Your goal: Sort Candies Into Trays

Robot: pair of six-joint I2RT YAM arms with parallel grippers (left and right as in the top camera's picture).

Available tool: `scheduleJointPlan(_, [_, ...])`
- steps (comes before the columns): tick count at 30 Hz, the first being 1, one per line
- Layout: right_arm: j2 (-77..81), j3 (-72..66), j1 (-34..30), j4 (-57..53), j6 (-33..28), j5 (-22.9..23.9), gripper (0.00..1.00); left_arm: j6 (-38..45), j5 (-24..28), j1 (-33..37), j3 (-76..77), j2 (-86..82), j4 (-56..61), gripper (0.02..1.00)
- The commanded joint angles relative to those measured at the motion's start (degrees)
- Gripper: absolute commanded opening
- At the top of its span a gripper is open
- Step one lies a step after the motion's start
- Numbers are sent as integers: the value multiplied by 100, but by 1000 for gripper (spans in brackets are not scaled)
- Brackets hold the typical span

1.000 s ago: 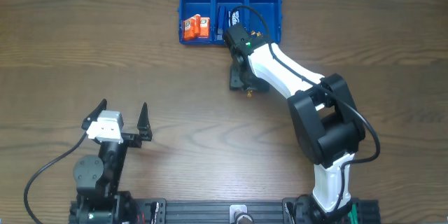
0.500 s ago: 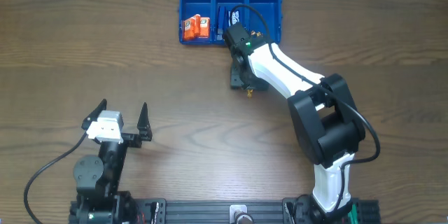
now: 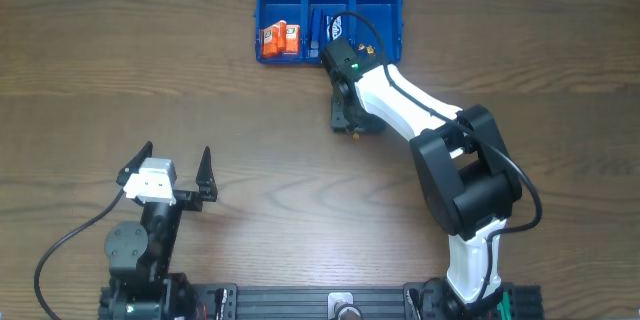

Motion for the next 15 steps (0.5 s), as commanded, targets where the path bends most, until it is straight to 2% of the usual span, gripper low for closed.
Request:
scheduleJointPlan(1, [90, -74, -4, 2, 15, 50, 356, 39, 83, 17, -105, -37, -201, 998])
scheduleJointPlan(9, [90, -74, -4, -7, 15, 33, 200, 39, 83, 17, -105, -37, -199, 998])
scheduleJointPlan(15, [28, -72, -4, -72, 15, -13, 150, 39, 83, 17, -105, -37, -199, 996])
